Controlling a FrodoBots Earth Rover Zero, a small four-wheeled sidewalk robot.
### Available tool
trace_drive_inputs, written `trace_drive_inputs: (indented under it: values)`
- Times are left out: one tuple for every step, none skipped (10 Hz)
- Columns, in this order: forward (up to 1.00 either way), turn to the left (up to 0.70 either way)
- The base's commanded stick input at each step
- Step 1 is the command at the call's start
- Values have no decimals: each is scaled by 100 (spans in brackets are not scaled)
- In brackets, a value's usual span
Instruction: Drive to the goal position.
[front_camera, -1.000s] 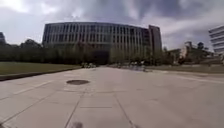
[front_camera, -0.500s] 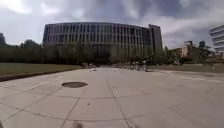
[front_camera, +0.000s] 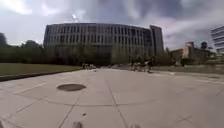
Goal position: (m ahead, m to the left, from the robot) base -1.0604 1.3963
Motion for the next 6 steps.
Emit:
trace_drive_inputs:
  values:
    - [64,-1]
    - [64,-1]
    - [64,-1]
    - [64,-1]
    - [64,-1]
    - [64,-1]
